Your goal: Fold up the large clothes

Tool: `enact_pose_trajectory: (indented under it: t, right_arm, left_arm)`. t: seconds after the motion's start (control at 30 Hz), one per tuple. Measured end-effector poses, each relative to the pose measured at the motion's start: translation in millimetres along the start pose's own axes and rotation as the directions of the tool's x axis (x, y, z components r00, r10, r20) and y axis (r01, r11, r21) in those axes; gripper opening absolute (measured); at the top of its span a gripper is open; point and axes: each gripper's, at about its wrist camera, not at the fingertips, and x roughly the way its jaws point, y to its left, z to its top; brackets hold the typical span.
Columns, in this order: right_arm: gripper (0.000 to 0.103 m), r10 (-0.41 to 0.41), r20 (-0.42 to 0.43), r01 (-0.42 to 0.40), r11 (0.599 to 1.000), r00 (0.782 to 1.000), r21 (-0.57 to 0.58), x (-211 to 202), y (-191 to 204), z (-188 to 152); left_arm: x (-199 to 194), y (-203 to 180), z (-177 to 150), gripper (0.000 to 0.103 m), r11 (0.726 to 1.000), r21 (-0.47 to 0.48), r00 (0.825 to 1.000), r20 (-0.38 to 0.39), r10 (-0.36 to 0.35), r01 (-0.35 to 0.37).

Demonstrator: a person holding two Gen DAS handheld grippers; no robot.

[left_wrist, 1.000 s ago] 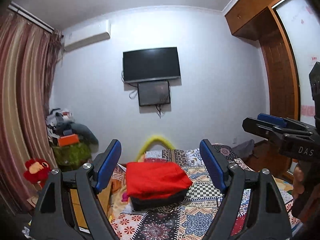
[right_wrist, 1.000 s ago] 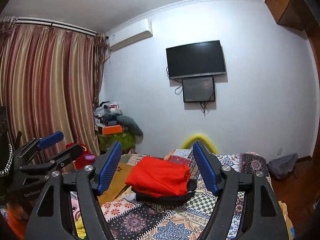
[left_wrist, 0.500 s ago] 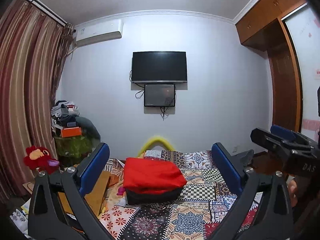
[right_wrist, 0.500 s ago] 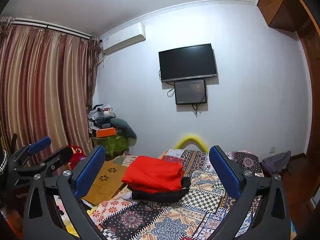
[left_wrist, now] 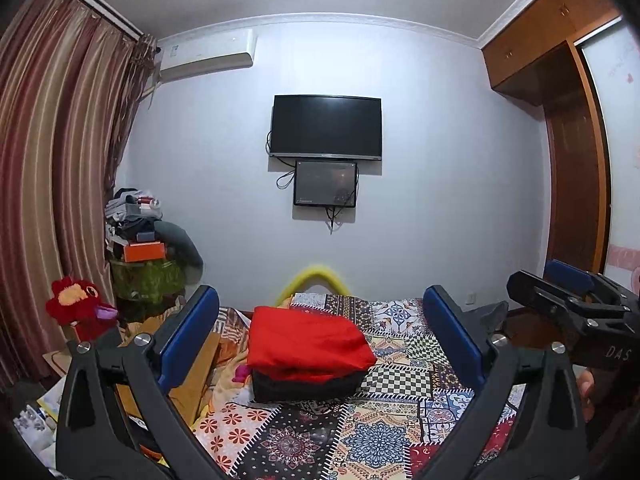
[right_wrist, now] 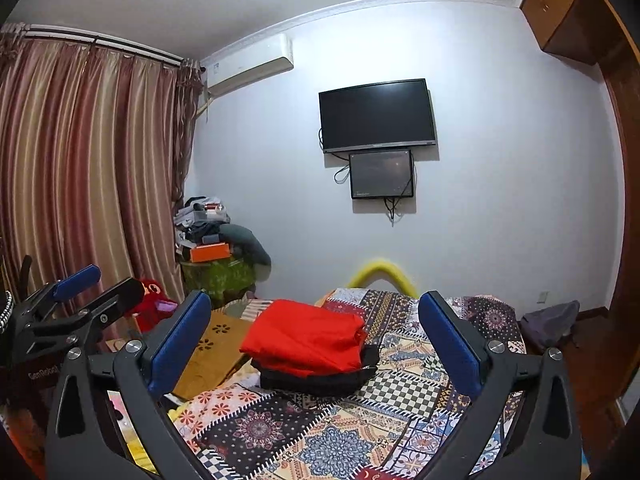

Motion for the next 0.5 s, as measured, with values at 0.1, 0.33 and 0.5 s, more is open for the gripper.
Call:
enact_pose_trajectory:
  t: [0.1,0.33,0.5]
  right_arm:
    - [0.103,-0.005,-0.012,0.005,1.000,1.000,-0.006,1,0,0]
    - [0.103,-0.012,-0.019,0.011,1.000,1.000,-0.012,-1,0,1]
    - [0.103,-0.012,-0.025,0.012,1.000,1.000,-0.014,-2,1,2]
  left_arm:
    - [2,3,-1,0.103,1.000,-0.007,1.000,-0.004,0.008,-0.008]
    - [4,12,-5,0.103,0.999,-0.030,1.000,-0.016,0.017,-0.017]
    - [6,14,-5,0.103,0.999,-0.034,1.000,-0.022,0.021,-0.022]
